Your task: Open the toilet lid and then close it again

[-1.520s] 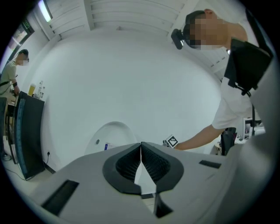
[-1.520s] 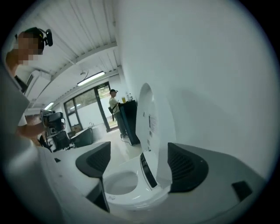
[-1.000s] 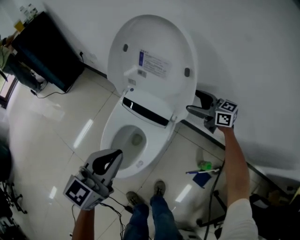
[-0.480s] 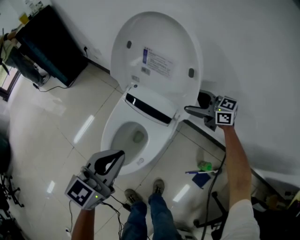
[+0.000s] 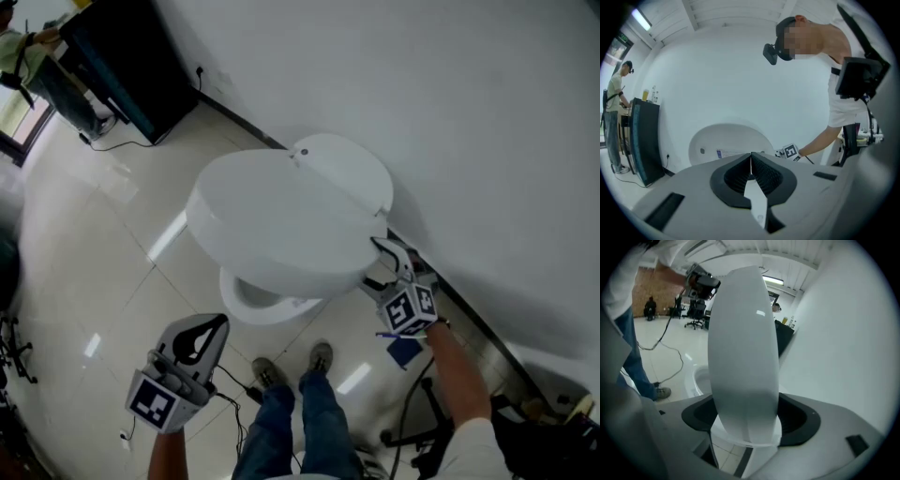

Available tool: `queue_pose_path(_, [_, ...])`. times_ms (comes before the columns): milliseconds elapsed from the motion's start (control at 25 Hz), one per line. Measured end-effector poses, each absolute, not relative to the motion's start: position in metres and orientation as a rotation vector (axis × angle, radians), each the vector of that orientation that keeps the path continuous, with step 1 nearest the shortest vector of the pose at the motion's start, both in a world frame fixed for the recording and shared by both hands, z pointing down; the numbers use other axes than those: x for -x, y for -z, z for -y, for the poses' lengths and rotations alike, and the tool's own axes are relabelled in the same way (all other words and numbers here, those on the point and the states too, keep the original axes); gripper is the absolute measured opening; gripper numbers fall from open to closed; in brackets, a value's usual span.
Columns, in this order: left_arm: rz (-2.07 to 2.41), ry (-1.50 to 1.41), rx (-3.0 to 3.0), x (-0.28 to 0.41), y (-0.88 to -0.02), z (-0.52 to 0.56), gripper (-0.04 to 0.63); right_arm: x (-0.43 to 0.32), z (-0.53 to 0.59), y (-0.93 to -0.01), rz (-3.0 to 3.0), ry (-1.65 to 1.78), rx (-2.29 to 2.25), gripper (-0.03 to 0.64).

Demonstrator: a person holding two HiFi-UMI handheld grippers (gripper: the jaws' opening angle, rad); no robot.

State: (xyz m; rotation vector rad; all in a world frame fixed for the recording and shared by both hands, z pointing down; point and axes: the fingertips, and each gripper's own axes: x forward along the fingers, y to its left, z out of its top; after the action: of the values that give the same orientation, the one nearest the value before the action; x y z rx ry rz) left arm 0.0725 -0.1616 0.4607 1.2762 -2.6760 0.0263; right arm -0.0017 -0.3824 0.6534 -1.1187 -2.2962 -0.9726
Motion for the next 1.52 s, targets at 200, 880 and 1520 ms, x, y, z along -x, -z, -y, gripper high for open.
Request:
queue_pose_path(200, [2.678, -0.049, -1.146, -0.118, -0.497, 0.100, 0.003, -0.022, 0.365, -0.695, 2.273, 1.305, 0.955, 0.391])
queue_pose_path(880, [2.623, 0.031, -1.178, -0.163, -0.588, 0.031, 0.003, -0.080, 0.339, -0.865, 1.832, 1.925, 0.818, 0.430])
queue_pose_path(1520, [2.598, 0.042, -1.271, -0.145, -0.586, 0.041, 0.003, -0.087, 0.322, -0.852, 1.849, 1.561, 0.788, 0.433])
